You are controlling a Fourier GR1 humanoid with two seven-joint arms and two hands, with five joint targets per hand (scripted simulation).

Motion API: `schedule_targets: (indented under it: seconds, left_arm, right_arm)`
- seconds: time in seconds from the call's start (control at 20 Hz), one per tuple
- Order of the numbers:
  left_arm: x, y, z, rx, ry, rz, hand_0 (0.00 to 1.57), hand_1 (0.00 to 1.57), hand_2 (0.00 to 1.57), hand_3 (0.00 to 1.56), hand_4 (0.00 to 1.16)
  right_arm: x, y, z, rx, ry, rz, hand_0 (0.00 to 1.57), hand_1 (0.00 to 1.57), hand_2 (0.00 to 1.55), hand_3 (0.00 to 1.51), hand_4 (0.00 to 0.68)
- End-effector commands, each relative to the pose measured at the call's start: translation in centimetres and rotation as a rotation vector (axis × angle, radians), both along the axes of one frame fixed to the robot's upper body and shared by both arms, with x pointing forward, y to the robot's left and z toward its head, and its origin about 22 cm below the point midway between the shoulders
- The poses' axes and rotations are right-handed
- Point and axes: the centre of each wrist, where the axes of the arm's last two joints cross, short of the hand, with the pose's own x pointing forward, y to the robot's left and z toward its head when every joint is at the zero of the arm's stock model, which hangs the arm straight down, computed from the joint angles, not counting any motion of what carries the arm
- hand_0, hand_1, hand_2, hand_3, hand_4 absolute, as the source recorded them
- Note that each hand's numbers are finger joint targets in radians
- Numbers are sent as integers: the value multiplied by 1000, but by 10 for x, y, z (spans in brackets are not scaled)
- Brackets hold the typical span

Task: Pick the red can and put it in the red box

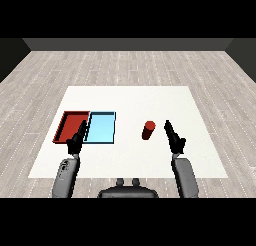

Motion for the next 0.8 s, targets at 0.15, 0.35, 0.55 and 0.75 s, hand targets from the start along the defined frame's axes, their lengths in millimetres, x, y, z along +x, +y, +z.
schedule_targets:
  seconds: [0.15,0.35,0.55,0.75]
  left_arm:
    - [-2,-5,-3,-46,8,-7,0,0,0,0,0]
    - [3,-12,28,-168,-380,-21,0,0,0,0,0]
    - [-4,-9,13,-178,-451,-42,0,0,0,0,0]
    - [0,-10,-18,-178,-442,-64,0,0,0,0,0]
  right_arm:
    - [-11,-80,5,15,-12,-41,0,0,0,0,0]
    - [-3,-94,33,112,-294,27,0,0,0,0,0]
    - [-9,-116,8,135,-314,62,0,0,0,0,0]
    - [-25,-130,14,127,-328,58,0,0,0,0,0]
